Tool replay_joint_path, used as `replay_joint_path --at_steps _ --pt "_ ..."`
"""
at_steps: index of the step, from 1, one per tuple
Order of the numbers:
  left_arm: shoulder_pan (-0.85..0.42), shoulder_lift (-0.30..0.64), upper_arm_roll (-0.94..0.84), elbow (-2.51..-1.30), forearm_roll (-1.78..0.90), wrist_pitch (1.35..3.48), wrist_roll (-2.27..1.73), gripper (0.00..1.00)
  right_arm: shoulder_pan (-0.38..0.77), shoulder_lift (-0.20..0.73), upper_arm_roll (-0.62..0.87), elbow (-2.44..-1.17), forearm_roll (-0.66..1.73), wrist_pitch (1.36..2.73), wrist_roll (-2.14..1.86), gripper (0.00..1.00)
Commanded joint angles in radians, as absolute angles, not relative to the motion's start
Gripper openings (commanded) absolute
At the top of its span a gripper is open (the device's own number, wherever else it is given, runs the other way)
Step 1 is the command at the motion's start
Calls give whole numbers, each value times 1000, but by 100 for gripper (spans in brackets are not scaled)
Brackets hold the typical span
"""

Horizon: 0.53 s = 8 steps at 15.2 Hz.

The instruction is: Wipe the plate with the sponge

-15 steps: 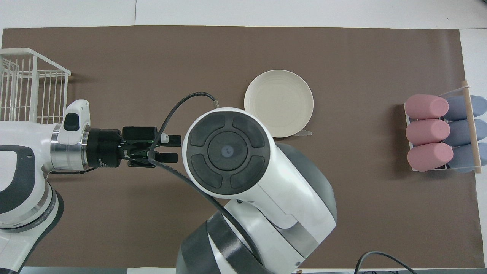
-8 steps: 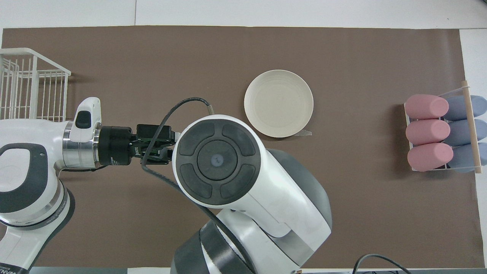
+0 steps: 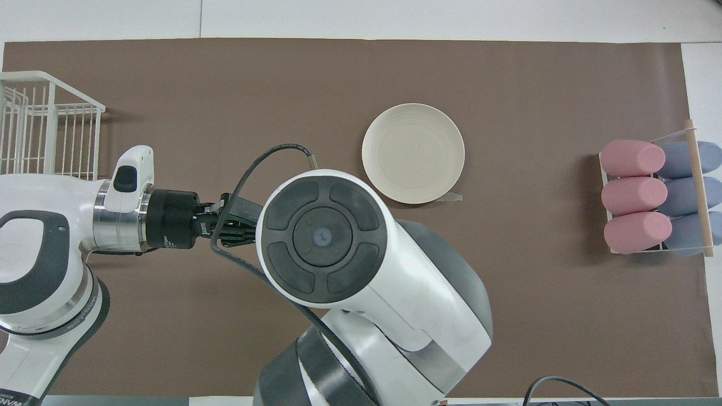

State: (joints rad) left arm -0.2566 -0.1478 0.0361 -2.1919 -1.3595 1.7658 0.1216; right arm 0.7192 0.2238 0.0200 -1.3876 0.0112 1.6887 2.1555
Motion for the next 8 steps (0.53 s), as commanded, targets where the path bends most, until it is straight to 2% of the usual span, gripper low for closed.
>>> replay_joint_path --at_steps 1,2,3,4,8 --pt "-261 -146 51 -2184 -1358 1738 104 0 718 221 20 -1368 -12 1669 2166 0" --pt "-261 -146 51 -2184 -1344 1736 104 0 715 209 20 -1379 -12 1672 2151 5" --pt "-261 -146 51 -2184 -1333 1735 103 0 712 192 20 -1393 -12 1671 2117 62" --pt "-259 -149 52 -2186 -1332 1735 103 0 709 183 18 -1413 -12 1680 2097 100" --pt "-235 -149 52 -2186 -1287 1720 89 0 669 144 11 -1436 -5 1669 2015 100"
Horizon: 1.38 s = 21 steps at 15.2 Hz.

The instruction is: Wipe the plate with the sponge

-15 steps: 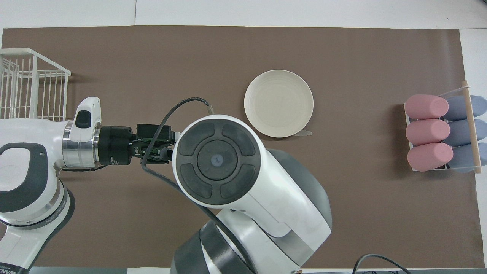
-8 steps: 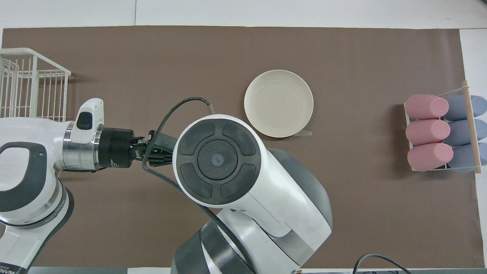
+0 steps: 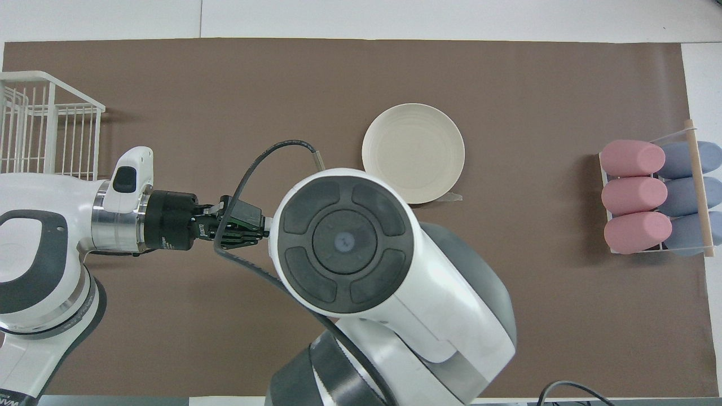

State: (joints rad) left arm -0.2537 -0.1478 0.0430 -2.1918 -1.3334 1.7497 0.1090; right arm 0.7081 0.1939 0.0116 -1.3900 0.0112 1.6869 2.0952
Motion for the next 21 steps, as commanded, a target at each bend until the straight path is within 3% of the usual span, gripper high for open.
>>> replay_joint_path --at_steps 1,7,14,21 --pt "-221 -150 52 -2186 -1273 1718 86 0 651 124 9 -1446 -5 1661 1946 100" --pt "-123 -150 54 -2145 -1071 1686 23 0 459 69 9 -1459 -5 1573 1449 100" --pt "-46 -92 54 -1961 -691 1657 -216 0 247 43 8 -1459 -5 1445 837 100" --pt "-66 26 49 -1708 -206 1583 -307 0 152 28 6 -1460 -6 1373 367 100"
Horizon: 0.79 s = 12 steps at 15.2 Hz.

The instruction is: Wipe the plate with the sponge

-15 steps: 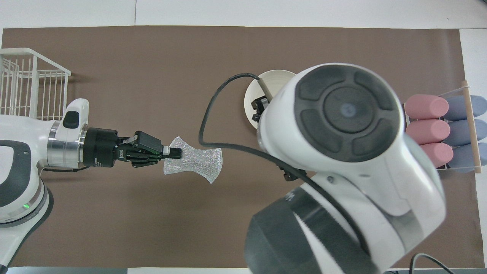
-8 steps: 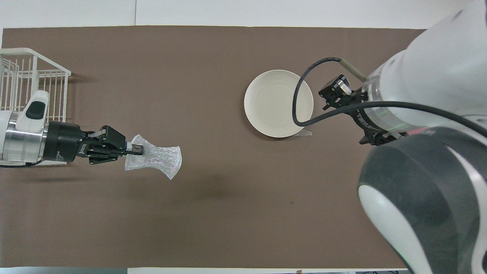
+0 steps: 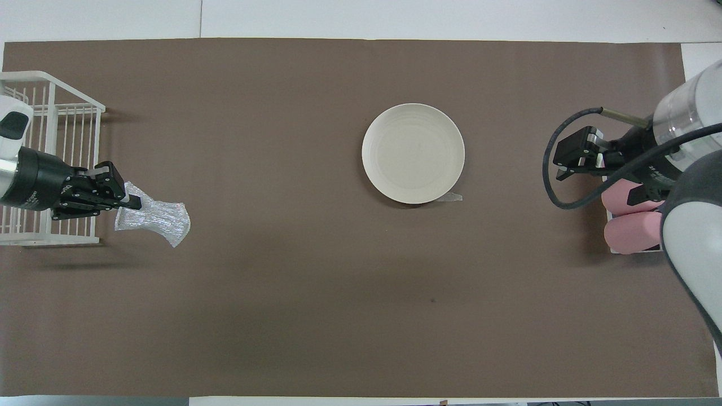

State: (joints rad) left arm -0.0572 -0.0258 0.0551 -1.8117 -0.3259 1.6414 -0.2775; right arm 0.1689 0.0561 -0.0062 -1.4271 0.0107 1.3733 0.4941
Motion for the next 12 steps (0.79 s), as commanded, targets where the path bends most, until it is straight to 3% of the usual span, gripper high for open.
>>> replay_joint_path --at_steps 1,4,10,12 --pt "-77 40 45 -1677 -133 1557 -328 0 156 15 3 -1466 -8 1373 315 100" --pt "-100 57 44 -1631 67 1522 -364 0 164 -23 -47 -1537 -11 1373 264 100" --pt "-222 57 43 -1629 545 1437 -371 0 141 -35 -67 -1539 -8 1381 66 100" --pt "-238 102 43 -1632 697 1420 -377 0 138 -49 -74 -1543 -8 1376 64 100"
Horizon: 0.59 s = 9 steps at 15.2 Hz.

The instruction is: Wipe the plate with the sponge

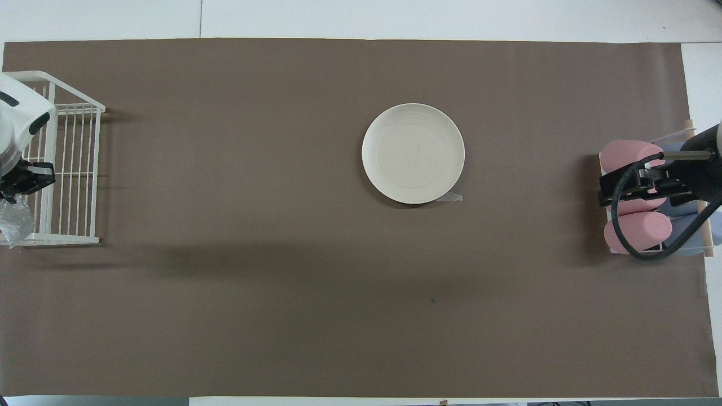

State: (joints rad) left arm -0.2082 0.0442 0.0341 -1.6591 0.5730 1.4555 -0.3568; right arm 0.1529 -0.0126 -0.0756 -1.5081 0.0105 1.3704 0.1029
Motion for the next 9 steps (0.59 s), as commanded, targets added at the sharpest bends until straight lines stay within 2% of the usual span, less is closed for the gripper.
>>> replay_joint_path --at_steps 1,3,5,9 --pt "-248 127 43 -1634 777 1433 -379 0 138 -49 -74 -1543 -8 1382 64 100" --pt "-252 170 41 -1637 895 1466 -383 0 140 -51 -74 -1552 -6 1396 58 100" --pt "-241 173 43 -1672 974 1541 -387 0 138 -52 -75 -1562 -5 1428 22 100" --pt "-252 182 43 -1819 1089 1626 -617 0 97 -49 -75 -1566 -5 1437 -17 100"
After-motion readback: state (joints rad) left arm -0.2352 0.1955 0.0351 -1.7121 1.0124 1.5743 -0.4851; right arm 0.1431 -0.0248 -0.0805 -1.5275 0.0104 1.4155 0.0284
